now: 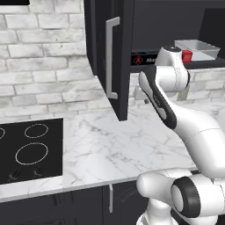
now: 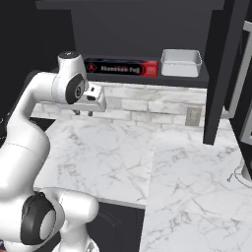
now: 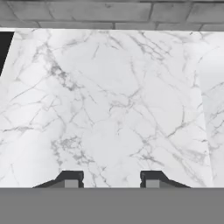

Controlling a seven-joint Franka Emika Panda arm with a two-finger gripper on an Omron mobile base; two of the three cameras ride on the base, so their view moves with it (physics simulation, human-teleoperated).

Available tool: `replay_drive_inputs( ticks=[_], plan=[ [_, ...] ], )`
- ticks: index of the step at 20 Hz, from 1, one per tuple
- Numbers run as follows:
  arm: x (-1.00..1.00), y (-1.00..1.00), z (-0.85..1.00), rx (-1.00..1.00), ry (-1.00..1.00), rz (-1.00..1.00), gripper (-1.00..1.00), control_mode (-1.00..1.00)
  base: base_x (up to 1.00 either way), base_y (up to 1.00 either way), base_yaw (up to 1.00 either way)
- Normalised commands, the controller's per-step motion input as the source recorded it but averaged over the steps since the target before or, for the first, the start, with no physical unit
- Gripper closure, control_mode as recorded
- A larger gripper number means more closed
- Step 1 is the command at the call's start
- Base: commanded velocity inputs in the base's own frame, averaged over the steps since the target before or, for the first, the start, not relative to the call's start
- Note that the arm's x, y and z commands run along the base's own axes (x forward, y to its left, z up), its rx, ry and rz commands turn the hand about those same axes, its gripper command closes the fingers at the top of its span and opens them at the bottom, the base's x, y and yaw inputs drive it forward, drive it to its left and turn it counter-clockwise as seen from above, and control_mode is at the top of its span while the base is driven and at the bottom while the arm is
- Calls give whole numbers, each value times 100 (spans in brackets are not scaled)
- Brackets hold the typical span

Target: Retrieve the tupperware and aluminum foil from the cabinet and place them on the dining counter near the plate with cucumber and broccoli to prepare for storing leftovers.

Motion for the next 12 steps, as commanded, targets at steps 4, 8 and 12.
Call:
replay_drive_inputs(
  ticks=[4, 8, 12],
  plan=[
    [-4, 0, 8, 0, -13, 0, -100, -100, 0, 0, 0],
    [-2, 0, 39, 0, -30, 4, -100, -100, 0, 0, 0],
    [0, 0, 51, 0, -30, 6, -100, -100, 0, 0, 0]
  ],
)
